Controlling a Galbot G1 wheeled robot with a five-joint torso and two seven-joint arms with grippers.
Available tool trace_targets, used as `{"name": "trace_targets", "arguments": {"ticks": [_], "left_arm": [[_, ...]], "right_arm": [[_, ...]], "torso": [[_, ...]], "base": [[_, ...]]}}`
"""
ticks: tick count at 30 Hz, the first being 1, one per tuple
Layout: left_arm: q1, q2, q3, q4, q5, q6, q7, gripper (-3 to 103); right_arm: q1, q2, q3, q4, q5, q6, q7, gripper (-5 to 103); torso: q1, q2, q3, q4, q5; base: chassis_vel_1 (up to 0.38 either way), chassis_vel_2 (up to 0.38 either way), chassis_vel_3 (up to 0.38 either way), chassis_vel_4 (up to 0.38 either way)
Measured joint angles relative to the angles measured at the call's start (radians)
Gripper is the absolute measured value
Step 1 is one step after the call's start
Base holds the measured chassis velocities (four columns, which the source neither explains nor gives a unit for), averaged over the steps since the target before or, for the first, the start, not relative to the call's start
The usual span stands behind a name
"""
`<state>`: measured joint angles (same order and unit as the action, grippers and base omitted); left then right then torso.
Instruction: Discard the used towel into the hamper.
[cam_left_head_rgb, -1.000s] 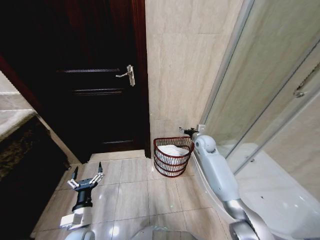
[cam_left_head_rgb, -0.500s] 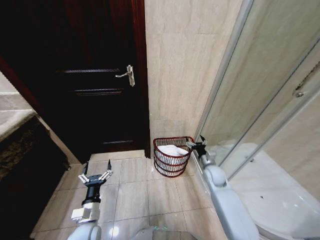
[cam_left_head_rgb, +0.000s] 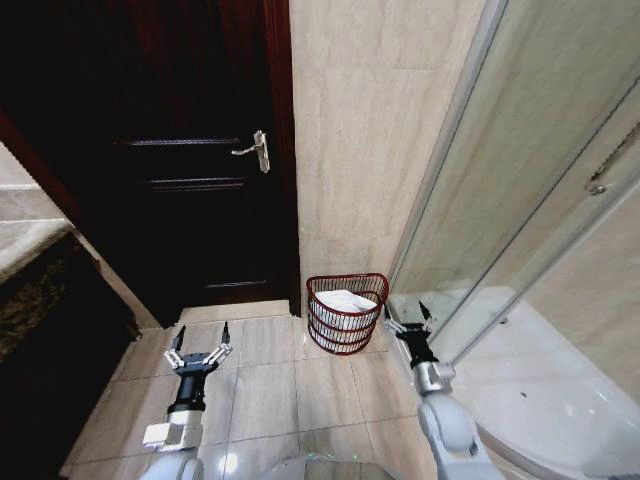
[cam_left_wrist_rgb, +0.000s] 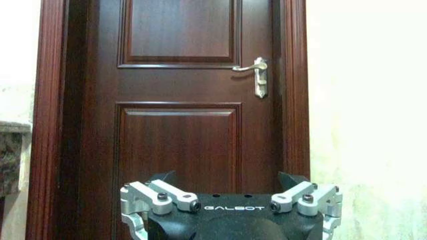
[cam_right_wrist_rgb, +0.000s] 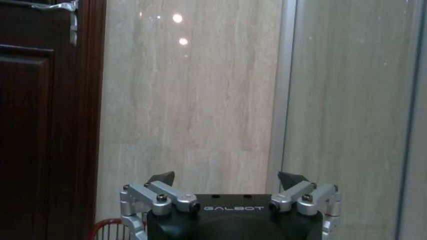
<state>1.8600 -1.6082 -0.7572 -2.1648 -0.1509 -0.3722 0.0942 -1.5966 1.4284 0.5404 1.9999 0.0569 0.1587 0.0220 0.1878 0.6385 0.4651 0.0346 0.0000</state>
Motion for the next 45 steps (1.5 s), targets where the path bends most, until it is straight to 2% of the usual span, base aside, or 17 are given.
{"name": "trace_targets", "arguments": {"ticks": [10, 32, 45], "left_arm": [[0.027, 0.0, 0.007, -0.017, 0.028, -0.023, 0.007, 100], [0.031, 0.001, 0.007, -0.019, 0.046, -0.024, 0.035, 100], [0.027, 0.01, 0.01, -0.01, 0.069, -0.02, 0.037, 100]], "right_arm": [[-0.086, -0.003, 0.005, 0.031, 0.009, 0.034, 0.02, 100], [-0.094, -0.003, 0.004, 0.009, 0.014, 0.049, 0.034, 100], [-0.102, 0.0, -0.007, -0.018, 0.013, 0.061, 0.074, 100]], "torso": [[0.0, 0.0, 0.0, -0.0001, 0.0001], [0.0, 0.0, 0.0, 0.0, 0.0], [0.0, 0.0, 0.0, 0.0, -0.0001]], "base": [[0.005, -0.004, -0.005, 0.007], [0.066, -0.065, -0.07, 0.07], [0.078, -0.079, -0.08, 0.081]]}}
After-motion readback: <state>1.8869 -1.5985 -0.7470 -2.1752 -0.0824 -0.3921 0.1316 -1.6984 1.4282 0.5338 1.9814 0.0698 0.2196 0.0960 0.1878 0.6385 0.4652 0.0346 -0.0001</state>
